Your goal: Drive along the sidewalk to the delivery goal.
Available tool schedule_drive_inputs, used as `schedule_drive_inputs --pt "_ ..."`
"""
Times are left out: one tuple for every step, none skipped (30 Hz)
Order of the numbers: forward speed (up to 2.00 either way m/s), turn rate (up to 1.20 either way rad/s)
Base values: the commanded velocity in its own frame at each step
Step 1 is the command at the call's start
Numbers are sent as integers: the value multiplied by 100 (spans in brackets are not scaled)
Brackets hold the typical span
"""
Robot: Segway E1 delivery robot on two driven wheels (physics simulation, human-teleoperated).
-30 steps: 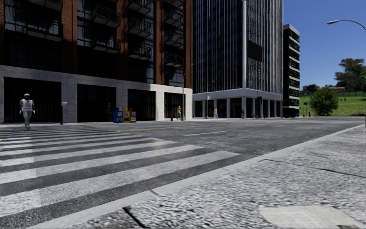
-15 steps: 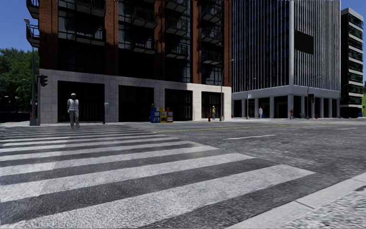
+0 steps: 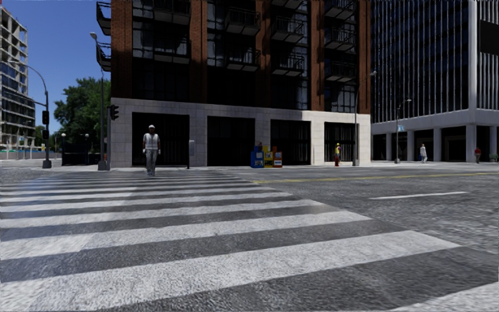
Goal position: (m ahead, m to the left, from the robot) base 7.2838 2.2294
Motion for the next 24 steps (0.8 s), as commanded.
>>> schedule_drive_inputs --pt "172 20" --pt "172 24" --pt "162 22" --pt "149 19" --pt "138 36" --pt "138 36" --pt "134 88" --pt "133 120" --pt "133 120" --pt "133 120" --pt "133 120" --pt "133 120" --pt "133 120" --pt "133 120" --pt "133 120" --pt "133 120" --pt "133 120" --pt "133 120" --pt "133 120" --pt "132 120" --pt "132 120" --pt "132 120" --pt "132 120" --pt "132 120"
